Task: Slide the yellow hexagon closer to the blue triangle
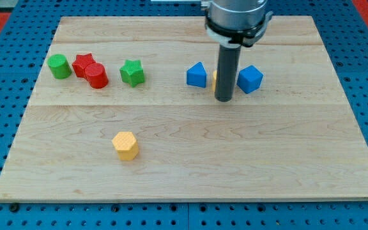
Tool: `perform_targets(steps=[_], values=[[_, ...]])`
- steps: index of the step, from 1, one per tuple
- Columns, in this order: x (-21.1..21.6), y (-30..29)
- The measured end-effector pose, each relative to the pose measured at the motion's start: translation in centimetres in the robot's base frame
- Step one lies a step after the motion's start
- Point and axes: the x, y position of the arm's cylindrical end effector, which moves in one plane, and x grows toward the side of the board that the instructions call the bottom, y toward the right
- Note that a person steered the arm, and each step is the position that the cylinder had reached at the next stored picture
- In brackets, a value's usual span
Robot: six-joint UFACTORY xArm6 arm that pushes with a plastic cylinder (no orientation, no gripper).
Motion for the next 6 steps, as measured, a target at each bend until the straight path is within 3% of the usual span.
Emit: perform_targets(steps=[1, 2, 3, 4, 5, 6], values=[[10.0, -1.8], [12.6, -15.2], [12.1, -21.1], [12.9, -21.2], [13.5, -28.5], [10.0, -29.3]])
